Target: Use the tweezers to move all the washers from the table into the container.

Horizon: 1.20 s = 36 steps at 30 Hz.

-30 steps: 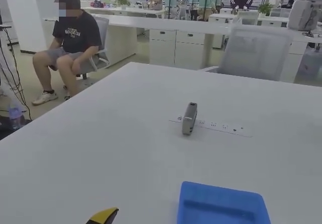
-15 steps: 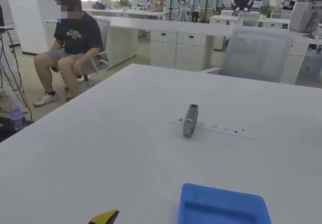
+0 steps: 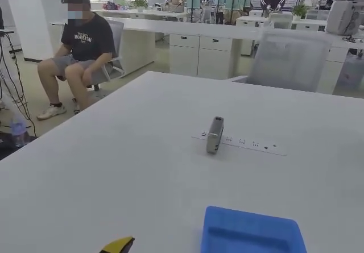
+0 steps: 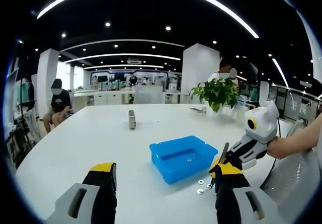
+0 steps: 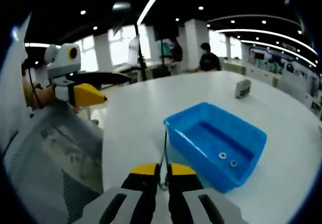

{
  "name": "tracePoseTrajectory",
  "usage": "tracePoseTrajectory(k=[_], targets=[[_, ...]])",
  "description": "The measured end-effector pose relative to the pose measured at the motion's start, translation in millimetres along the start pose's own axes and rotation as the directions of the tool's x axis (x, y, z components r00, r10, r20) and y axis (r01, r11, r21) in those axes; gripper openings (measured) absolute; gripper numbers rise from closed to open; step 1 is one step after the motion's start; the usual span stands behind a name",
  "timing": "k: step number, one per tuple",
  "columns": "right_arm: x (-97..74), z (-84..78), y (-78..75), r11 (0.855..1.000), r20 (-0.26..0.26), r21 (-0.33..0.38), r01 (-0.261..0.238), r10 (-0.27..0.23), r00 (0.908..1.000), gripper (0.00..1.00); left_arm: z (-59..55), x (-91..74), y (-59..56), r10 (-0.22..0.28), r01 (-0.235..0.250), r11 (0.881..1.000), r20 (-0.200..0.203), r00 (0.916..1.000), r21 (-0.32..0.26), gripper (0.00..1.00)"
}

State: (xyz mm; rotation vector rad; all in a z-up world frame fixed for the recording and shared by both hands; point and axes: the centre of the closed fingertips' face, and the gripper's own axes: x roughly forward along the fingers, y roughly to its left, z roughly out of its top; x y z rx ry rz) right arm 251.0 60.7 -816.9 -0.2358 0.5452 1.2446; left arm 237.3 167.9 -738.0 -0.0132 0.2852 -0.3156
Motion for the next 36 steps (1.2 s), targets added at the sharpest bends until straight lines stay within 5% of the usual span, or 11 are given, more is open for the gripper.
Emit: tracePoseTrajectory(k=[4, 17, 23, 27, 36], targets=[[-2.5, 1.7, -7.6, 0.988, 0.058, 0.153, -0.010, 0.002, 0.9983, 0.04, -0.3, 0.0, 0.1, 0.000, 0.000, 1.000, -0.001, 1.0000, -0.001, 0.81], [-1.6, -1.7, -8.3, 0.990, 0.047, 0.141, -0.029, 0.022, 0.9987, 0.04, -0.9, -0.2, 0.1, 0.000, 0.000, 1.000, -0.003, 1.0000, -0.001, 0.81], [-1.6, -2.6, 2.6, 0.999, -0.004, -0.009, -0.046, 0.046, 0.9989, 0.04, -1.0, -0.1, 0.1, 0.000, 0.000, 1.000, -0.004, 1.0000, 0.001, 0.81], [0.2, -3.7, 10.8, 0.987, -0.048, -0.155, -0.043, 0.036, 0.9982, 0.04, -0.8, -0.1, 0.7, 0.004, -0.004, 1.000, -0.004, 1.0000, 0.005, 0.81], [1.5, -4.3, 12.8, 0.971, -0.096, -0.237, -0.031, 0.009, 0.9954, 0.04, -1.7, 0.4, -0.5, -0.002, 0.002, 1.000, -0.008, 1.0000, 0.004, 0.81]])
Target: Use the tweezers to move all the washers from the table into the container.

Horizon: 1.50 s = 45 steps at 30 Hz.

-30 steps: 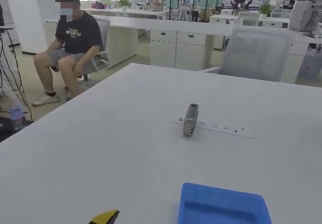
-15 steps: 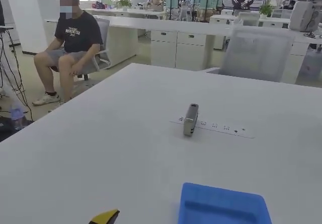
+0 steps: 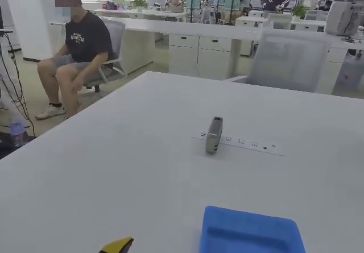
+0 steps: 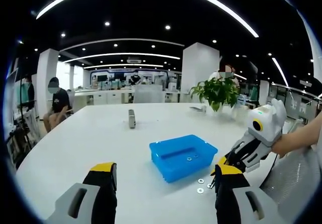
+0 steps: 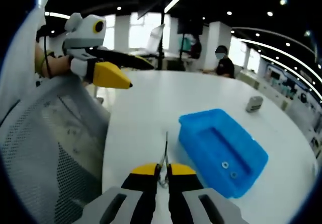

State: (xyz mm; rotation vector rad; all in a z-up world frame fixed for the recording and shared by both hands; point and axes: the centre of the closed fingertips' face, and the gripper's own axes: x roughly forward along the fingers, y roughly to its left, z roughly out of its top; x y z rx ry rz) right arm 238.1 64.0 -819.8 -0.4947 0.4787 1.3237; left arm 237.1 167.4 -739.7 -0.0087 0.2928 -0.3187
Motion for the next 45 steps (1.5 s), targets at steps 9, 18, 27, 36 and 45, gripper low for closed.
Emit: tracePoseTrajectory(k=[9, 18, 27, 36, 45], targets=[[6.6, 4.1, 0.0, 0.995, 0.000, -0.025, -0.093, 0.093, 0.9956, 0.03, 0.3, 0.1, -0.8, -0.004, 0.004, 1.000, 0.001, 1.0000, -0.003, 0.81], [8.4, 6.1, 8.0, 0.967, 0.033, -0.074, -0.246, 0.248, 0.9681, 0.04, -0.7, 0.3, -0.7, -0.002, 0.002, 1.000, -0.005, 1.0000, -0.004, 0.81], [3.5, 4.4, 4.2, 0.951, 0.078, -0.027, -0.308, 0.309, 0.9479, 0.04, -1.1, -0.3, 2.1, 0.011, -0.012, 1.000, -0.006, 0.9999, -0.006, 0.81], [5.8, 4.1, 11.1, 0.956, 0.028, -0.151, -0.252, 0.259, 0.9656, 0.02, -1.7, -0.2, 1.7, 0.010, -0.010, 1.000, -0.008, 0.9999, -0.004, 0.81], [-6.4, 20.5, -11.4, 0.926, 0.222, 0.285, -0.248, 0.188, 0.9567, 0.03, -0.3, -0.8, 3.6, 0.019, -0.019, 1.000, 0.001, 0.9998, -0.008, 0.81]])
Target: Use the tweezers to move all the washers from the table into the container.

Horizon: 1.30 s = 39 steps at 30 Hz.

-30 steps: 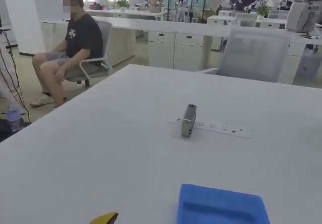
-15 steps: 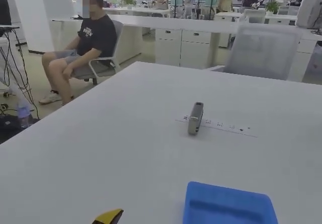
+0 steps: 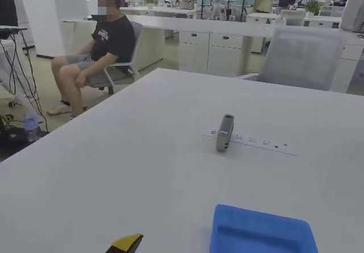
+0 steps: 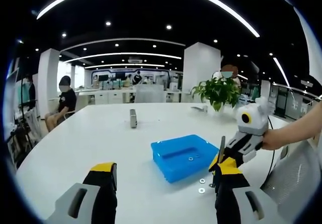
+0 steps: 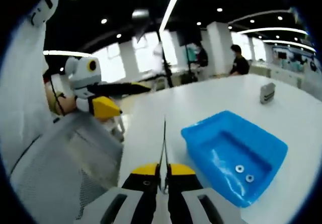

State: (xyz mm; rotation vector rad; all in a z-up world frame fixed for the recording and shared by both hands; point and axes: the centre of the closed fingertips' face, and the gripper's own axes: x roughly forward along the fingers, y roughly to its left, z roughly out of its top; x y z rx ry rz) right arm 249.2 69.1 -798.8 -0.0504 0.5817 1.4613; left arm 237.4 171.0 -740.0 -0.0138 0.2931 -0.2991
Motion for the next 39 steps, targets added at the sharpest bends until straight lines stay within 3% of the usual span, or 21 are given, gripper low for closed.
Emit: tracePoseTrajectory(k=[2, 5, 11, 14, 16, 19, 24, 34, 39], targets=[[-4.1, 7.0, -3.2, 0.999, 0.017, 0.033, 0.013, -0.013, 0.9998, 0.03, 0.6, -0.3, 1.3, 0.004, -0.004, 1.000, 0.005, 1.0000, -0.013, 0.81], [-10.1, 28.5, -4.4, 0.994, 0.092, 0.111, 0.001, -0.011, 0.9957, 0.03, 1.0, -0.6, 1.6, 0.005, -0.005, 1.000, 0.009, 0.9999, -0.017, 0.81], [-17.9, 61.2, -24.8, 0.994, 0.128, 0.101, 0.052, -0.065, 0.9897, 0.03, 1.1, -0.3, 0.7, 0.001, -0.001, 1.000, 0.009, 1.0000, -0.016, 0.81], [-20.2, 72.8, -44.7, 0.993, 0.138, 0.086, 0.087, -0.098, 0.9855, 0.03, 1.4, -0.4, 0.3, -0.001, 0.001, 1.000, 0.011, 0.9999, -0.014, 0.81], [-18.8, 77.6, -64.6, 0.983, 0.131, 0.109, 0.146, -0.160, 0.9784, 0.03, 1.3, -0.3, 0.4, -0.001, 0.001, 1.000, 0.010, 1.0000, -0.015, 0.81], [-13.7, 73.0, -86.8, 0.966, 0.088, 0.137, 0.218, -0.231, 0.9689, 0.03, 2.1, -0.6, 1.0, 0.002, -0.001, 1.000, 0.015, 0.9999, -0.016, 0.81], [-1.6, 62.9, -108.4, 0.955, 0.037, 0.176, 0.237, -0.247, 0.9683, 0.03, 1.5, -0.5, 1.4, 0.003, -0.003, 1.000, 0.012, 0.9999, -0.017, 0.81], [15.3, 45.5, -121.5, 0.953, -0.045, 0.174, 0.246, -0.242, 0.9691, 0.03, 0.8, -0.1, 0.0, -0.005, 0.005, 1.000, 0.008, 1.0000, -0.016, 0.80], [20.7, 39.9, -118.3, 0.955, -0.068, 0.169, 0.245, -0.237, 0.9691, 0.03, 0.7, -0.2, -0.3, -0.007, 0.007, 1.000, 0.008, 0.9999, -0.016, 0.80]])
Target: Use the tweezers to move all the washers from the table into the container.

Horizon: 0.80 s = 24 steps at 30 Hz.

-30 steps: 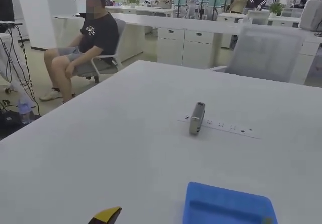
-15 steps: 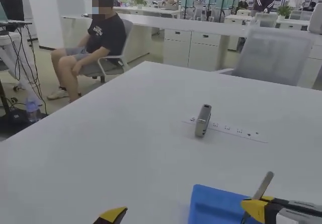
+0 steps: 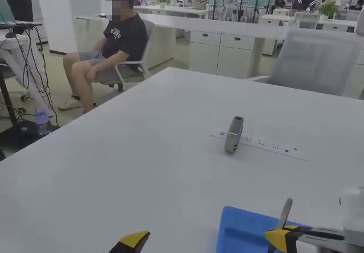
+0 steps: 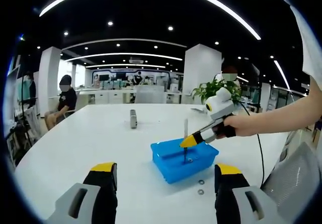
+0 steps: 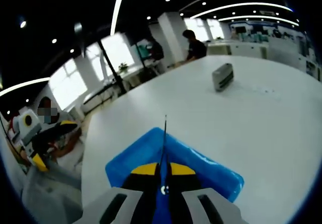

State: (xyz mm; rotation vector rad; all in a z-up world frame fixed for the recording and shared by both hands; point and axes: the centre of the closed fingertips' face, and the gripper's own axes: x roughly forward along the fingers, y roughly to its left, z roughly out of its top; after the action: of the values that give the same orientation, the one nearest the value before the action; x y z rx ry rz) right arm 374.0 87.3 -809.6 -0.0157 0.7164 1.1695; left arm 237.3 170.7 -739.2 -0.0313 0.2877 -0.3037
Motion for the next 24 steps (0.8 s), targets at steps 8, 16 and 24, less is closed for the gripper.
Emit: tracePoseTrajectory(k=[8, 16, 24], targets=[[2.0, -4.6, -1.4, 0.999, -0.015, -0.033, 0.023, -0.023, 0.9996, 0.03, 0.0, 0.1, -0.5, -0.003, 0.003, 1.000, 0.000, 1.0000, -0.001, 0.80], [1.7, -6.3, -4.5, 0.999, -0.010, -0.044, 0.026, -0.027, 0.9996, 0.04, -0.8, 0.4, -0.6, -0.005, 0.005, 1.000, -0.004, 1.0000, -0.002, 0.80], [-13.7, 10.0, 10.7, 0.999, 0.088, -0.033, 0.017, -0.014, 0.9960, 0.04, -1.2, 0.5, -1.0, -0.006, 0.006, 1.000, -0.006, 1.0000, -0.002, 0.80]])
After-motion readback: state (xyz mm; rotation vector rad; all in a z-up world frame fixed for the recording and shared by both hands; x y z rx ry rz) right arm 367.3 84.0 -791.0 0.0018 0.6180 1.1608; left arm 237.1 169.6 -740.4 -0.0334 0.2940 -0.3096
